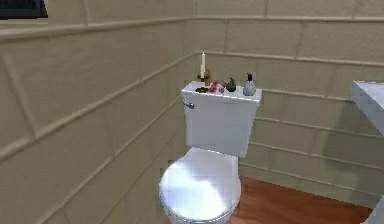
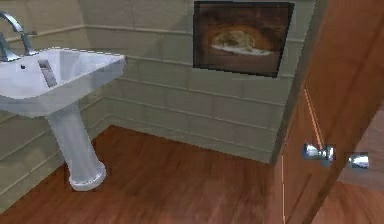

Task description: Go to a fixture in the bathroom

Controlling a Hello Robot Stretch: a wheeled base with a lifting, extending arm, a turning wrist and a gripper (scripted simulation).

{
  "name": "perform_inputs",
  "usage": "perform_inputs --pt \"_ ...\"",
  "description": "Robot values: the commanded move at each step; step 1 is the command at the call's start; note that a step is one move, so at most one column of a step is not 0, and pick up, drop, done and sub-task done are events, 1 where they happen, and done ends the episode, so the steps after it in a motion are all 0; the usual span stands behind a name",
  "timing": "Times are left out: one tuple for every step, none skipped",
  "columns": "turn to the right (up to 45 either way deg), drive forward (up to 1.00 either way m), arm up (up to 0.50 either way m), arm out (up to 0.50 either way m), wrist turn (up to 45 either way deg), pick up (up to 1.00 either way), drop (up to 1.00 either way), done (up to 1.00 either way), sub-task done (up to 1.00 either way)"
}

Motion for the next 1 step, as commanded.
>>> perform_inputs --pt "0.0 0.0 0.0 0.0 0.0 0.0 0.0 1.0 0.0"
